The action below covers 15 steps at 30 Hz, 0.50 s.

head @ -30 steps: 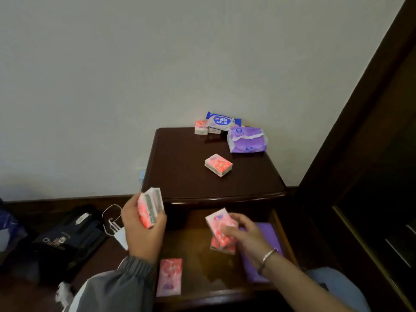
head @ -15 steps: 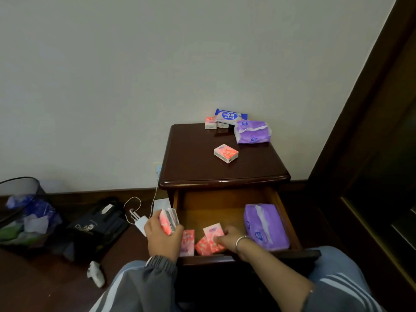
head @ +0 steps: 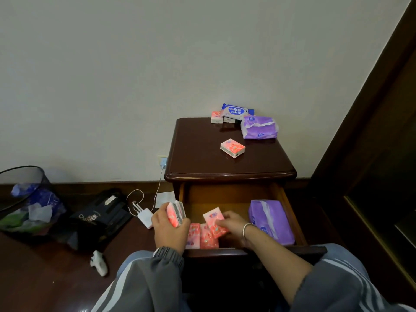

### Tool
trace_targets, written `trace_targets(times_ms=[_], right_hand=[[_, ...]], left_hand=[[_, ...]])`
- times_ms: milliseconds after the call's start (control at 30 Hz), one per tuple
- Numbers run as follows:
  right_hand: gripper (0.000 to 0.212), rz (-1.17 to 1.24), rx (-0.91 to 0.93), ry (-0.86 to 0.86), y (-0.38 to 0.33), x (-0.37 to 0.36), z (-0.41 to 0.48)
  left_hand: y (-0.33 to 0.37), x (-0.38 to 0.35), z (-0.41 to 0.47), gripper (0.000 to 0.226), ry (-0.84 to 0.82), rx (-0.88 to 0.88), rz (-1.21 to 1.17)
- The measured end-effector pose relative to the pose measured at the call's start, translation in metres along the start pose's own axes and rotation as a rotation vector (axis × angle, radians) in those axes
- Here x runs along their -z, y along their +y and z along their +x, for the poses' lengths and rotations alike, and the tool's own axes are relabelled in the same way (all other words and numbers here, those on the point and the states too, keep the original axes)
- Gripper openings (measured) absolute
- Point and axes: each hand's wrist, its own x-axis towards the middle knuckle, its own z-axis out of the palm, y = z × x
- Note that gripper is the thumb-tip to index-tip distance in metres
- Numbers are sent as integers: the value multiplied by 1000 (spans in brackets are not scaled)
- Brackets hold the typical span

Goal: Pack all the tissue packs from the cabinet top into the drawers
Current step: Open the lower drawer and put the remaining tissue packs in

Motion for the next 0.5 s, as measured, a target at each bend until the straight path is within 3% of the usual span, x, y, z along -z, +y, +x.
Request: trace_targets(times_ms=[133,267,500], right_hand=[[34,-4,18,-1,1,-8,8],[18,-27,31,57,4,-13,16],[38,-248,46,-24,11,-18,17]], left_hand=[[-1,0,0,68,-4,4,8],[-1,0,0,69,-11,-11,16],[-4,-3,1,69,6,-27,49]])
